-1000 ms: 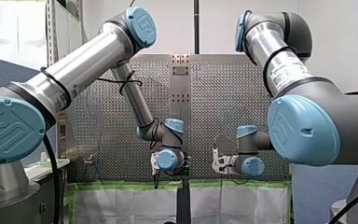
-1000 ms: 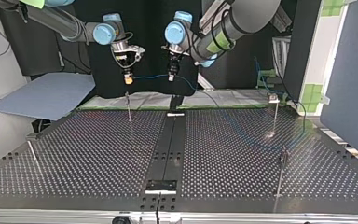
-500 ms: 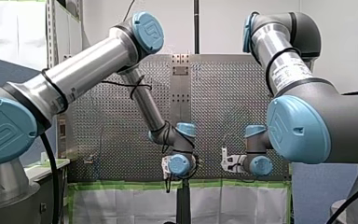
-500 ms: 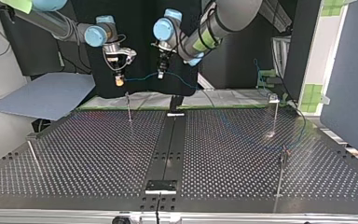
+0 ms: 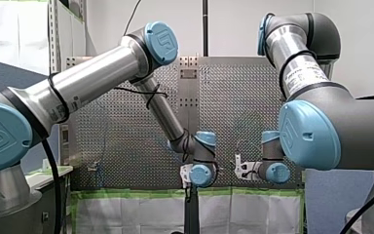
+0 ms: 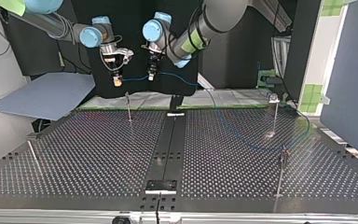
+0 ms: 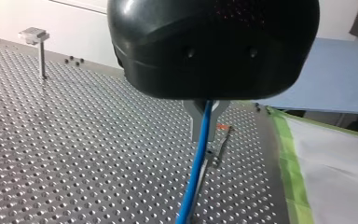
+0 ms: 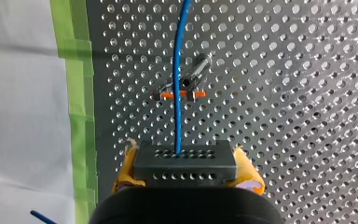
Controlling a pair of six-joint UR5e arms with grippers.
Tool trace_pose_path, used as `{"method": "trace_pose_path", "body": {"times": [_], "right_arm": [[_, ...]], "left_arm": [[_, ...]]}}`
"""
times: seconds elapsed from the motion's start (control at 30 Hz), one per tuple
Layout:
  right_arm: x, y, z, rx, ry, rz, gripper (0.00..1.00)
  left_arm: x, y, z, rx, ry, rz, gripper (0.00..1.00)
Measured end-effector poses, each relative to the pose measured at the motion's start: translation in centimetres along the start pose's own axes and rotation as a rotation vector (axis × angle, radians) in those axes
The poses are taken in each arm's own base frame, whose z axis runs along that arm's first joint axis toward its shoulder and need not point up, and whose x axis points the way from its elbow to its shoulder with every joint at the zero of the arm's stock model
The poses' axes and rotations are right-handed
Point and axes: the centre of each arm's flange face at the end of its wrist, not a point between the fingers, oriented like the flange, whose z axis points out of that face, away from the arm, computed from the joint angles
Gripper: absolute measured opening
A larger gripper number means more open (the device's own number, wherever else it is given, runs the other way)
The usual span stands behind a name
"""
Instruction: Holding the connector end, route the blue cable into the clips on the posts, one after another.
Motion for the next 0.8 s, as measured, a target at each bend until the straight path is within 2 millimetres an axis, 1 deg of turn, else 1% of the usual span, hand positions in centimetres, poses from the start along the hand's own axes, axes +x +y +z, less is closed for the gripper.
{"method": "trace_pose_path", "body": {"times": [0.13, 0.33, 0.5, 0.67, 0.73, 0.8], "right_arm": [[0.2, 0.0, 0.2, 0.025, 0.005, 0.0, 0.0], [0.3, 0.8, 0.4, 0.024, 0.006, 0.01, 0.0], [0.2, 1.6, 0.4, 0.011, 0.004, 0.015, 0.0], [0.2, 2.4, 0.3, -0.002, 0.003, 0.021, 0.0], [0.2, 2.8, 0.3, -0.006, 0.005, 0.026, 0.0], [0.3, 3.2, 0.4, -0.003, 0.009, 0.031, 0.0]], "left_arm": [[0.4, -0.7, 0.6, 0.003, 0.002, 0.001, 0.0], [2.4, -1.4, 1.3, 0.0, 0.03, 0.018, 0.0], [2.3, -2.1, 2.1, -0.005, 0.014, 0.009, 0.0], [2.2, -2.0, 2.5, -0.017, 0.007, 0.006, 0.0], [2.4, -1.9, 2.5, -0.017, 0.011, 0.008, 0.0], [3.1, -2.0, 2.5, -0.014, 0.025, 0.015, 0.0]]}}
